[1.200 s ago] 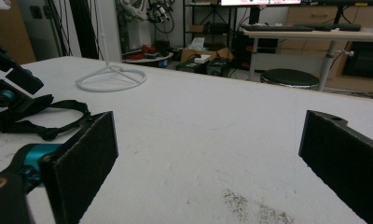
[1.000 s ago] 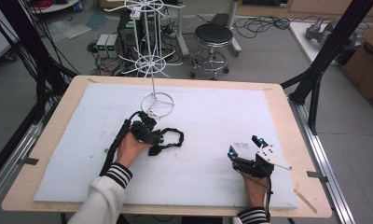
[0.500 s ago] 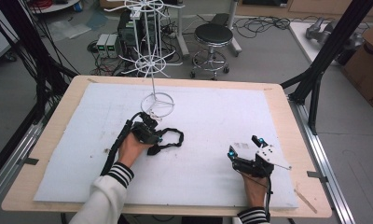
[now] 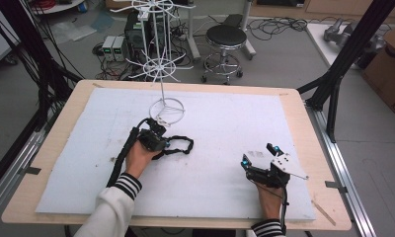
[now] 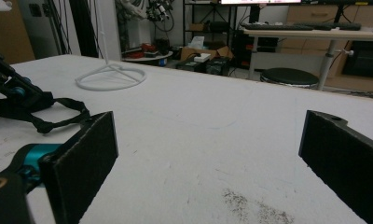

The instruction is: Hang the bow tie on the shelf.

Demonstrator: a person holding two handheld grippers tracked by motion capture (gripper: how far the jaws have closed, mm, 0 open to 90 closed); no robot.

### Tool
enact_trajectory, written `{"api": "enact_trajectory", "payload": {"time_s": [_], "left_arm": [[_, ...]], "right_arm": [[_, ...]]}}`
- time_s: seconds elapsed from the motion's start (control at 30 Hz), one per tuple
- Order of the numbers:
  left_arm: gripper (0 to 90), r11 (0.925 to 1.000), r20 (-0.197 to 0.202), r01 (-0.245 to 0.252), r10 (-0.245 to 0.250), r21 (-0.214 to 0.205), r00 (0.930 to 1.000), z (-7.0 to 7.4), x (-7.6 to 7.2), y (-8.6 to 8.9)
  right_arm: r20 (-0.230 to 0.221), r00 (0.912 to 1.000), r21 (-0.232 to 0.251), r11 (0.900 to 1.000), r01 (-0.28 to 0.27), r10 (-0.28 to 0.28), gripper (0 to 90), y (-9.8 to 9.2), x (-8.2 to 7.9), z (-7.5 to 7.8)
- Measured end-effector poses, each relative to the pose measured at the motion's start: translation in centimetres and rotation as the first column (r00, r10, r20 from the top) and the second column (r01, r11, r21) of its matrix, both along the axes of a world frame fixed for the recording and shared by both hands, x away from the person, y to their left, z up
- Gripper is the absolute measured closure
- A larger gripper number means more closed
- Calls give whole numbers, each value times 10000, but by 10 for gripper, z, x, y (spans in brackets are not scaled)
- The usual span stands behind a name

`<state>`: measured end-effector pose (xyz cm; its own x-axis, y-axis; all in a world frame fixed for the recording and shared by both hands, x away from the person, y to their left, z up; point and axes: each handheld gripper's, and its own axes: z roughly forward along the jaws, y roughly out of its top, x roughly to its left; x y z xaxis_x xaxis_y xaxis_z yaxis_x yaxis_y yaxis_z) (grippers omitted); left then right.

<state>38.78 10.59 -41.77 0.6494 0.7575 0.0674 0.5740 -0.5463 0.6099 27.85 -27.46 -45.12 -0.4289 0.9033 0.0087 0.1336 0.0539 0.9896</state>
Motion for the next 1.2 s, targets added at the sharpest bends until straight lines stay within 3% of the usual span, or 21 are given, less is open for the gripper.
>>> {"api": "enact_trajectory", "payload": {"time_s": [0.2,0.37,0.43,0.53,0.67,0.8,0.9,0.93,1.0,1.03,1.07,1.1,1.2], "left_arm": [[826,9999,90,47,-46,-108,9999,3,-1,1],[826,9984,243,56,-42,-561,9997,10,-4,4],[826,9957,506,112,-66,-918,9987,17,-7,8],[826,9939,811,159,-71,-1089,9967,22,-10,10],[826,9856,1404,361,-127,-1650,9900,28,-15,13],[826,9724,1979,622,-170,-2248,9801,36,-20,16],[826,9668,2121,595,-56,-2485,9772,41,-23,19],[826,9533,2373,729,-13,-2931,9714,48,-25,25],[826,9446,2636,865,0,-3165,9646,54,-27,29],[826,9446,2636,865,0,-3165,9646,54,-27,29],[826,9411,2792,915,33,-3256,9602,58,-28,31],[826,9357,3087,1087,3,-3356,9511,65,-30,34],[826,9208,3329,1250,56,-3695,9430,76,-32,41]], "right_arm": [[-6,10000,16,10000,-7,7,34,0,0,0],[-20,10000,51,10000,-2,2,34,0,0,0],[-12,10000,36,10000,-1,1,34,0,0,0],[-3,10000,33,10000,-7,7,34,0,0,0],[6,10000,14,10000,-3,3,34,0,0,0],[5,10000,9,10000,-2,2,34,0,0,0],[12,10000,10,10000,0,0,34,0,0,0],[5,10000,22,10000,-1,1,34,0,0,0],[-9,10000,10,10000,-1,1,34,0,0,0],[18,10000,-24,10000,-9,9,34,0,0,0],[56,10000,-76,10000,-15,15,34,0,0,0],[44,10000,-68,10000,-9,9,34,0,0,0],[59,10000,-89,10000,-8,8,34,0,0,0]]}}
